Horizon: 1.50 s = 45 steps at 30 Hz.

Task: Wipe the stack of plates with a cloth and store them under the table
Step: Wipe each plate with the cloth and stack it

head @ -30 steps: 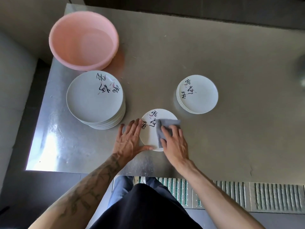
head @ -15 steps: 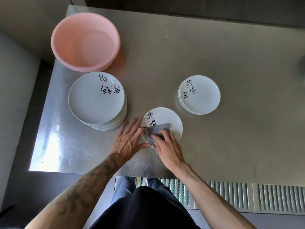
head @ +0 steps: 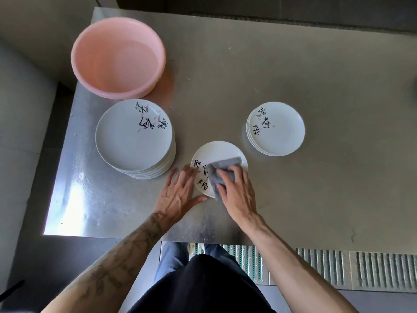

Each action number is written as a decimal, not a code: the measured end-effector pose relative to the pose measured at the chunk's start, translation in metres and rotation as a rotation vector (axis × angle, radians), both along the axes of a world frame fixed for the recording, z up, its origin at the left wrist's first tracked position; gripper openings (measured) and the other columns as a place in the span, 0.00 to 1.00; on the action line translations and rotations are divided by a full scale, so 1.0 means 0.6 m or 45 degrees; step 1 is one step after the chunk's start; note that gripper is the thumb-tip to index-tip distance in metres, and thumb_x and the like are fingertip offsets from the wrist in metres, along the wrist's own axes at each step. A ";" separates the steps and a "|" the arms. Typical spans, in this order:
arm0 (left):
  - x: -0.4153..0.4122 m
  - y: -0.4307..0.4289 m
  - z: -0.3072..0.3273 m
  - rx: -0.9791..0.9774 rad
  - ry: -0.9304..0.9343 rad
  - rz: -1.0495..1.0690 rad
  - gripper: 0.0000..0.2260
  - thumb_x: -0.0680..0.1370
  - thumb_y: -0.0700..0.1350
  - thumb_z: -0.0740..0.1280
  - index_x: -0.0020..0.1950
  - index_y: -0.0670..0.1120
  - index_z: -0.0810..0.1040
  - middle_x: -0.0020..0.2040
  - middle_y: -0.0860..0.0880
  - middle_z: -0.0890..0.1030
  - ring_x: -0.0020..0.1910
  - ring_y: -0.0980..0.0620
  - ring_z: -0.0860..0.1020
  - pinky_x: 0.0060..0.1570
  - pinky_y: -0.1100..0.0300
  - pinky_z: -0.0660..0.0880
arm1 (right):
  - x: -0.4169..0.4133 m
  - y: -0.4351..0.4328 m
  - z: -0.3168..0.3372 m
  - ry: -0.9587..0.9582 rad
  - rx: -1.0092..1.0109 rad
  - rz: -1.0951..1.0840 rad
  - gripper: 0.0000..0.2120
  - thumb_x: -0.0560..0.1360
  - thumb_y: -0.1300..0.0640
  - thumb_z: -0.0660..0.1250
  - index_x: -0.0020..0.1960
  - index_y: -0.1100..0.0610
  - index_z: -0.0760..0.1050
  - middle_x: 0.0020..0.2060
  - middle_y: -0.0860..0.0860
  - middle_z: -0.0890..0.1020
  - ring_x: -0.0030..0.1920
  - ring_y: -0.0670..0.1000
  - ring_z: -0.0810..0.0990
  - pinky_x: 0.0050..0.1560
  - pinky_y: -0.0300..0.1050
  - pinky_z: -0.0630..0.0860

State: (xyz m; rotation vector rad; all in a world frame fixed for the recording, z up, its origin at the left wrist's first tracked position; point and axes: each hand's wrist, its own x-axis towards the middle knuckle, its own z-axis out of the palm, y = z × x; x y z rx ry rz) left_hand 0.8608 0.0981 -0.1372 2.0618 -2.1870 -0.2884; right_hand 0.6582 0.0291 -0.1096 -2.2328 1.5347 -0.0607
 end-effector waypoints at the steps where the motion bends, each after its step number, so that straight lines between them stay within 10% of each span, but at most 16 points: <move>1: 0.003 -0.006 0.000 0.007 0.000 -0.012 0.39 0.80 0.72 0.57 0.78 0.43 0.67 0.75 0.43 0.69 0.77 0.45 0.66 0.78 0.42 0.60 | -0.003 0.006 0.000 0.007 -0.015 -0.021 0.23 0.78 0.48 0.70 0.72 0.48 0.73 0.65 0.52 0.71 0.64 0.54 0.70 0.62 0.48 0.75; 19: -0.005 0.007 -0.006 0.017 0.106 0.015 0.35 0.80 0.70 0.57 0.75 0.44 0.73 0.74 0.42 0.71 0.73 0.42 0.71 0.78 0.42 0.60 | 0.021 0.023 -0.003 -0.050 0.064 0.088 0.22 0.79 0.51 0.69 0.73 0.49 0.73 0.62 0.52 0.72 0.60 0.54 0.73 0.60 0.48 0.76; 26: 0.016 -0.013 -0.007 0.102 0.062 -0.100 0.30 0.80 0.71 0.56 0.69 0.49 0.73 0.84 0.45 0.57 0.82 0.44 0.58 0.80 0.42 0.55 | 0.017 0.051 0.002 -0.016 0.021 -0.062 0.23 0.79 0.50 0.69 0.73 0.51 0.73 0.62 0.53 0.72 0.60 0.54 0.73 0.59 0.48 0.76; 38: 0.001 -0.003 -0.004 0.015 -0.061 -0.039 0.32 0.82 0.68 0.52 0.71 0.45 0.76 0.70 0.39 0.73 0.73 0.39 0.69 0.75 0.41 0.65 | 0.031 0.051 0.002 -0.030 0.074 -0.030 0.22 0.79 0.52 0.68 0.73 0.52 0.73 0.61 0.53 0.72 0.60 0.55 0.72 0.59 0.49 0.77; 45: 0.014 -0.006 -0.003 0.077 0.067 -0.102 0.27 0.82 0.67 0.55 0.66 0.47 0.76 0.81 0.43 0.64 0.81 0.43 0.59 0.81 0.44 0.52 | 0.009 0.021 0.008 0.028 0.014 -0.096 0.23 0.79 0.49 0.68 0.74 0.50 0.71 0.63 0.52 0.71 0.61 0.53 0.71 0.62 0.46 0.75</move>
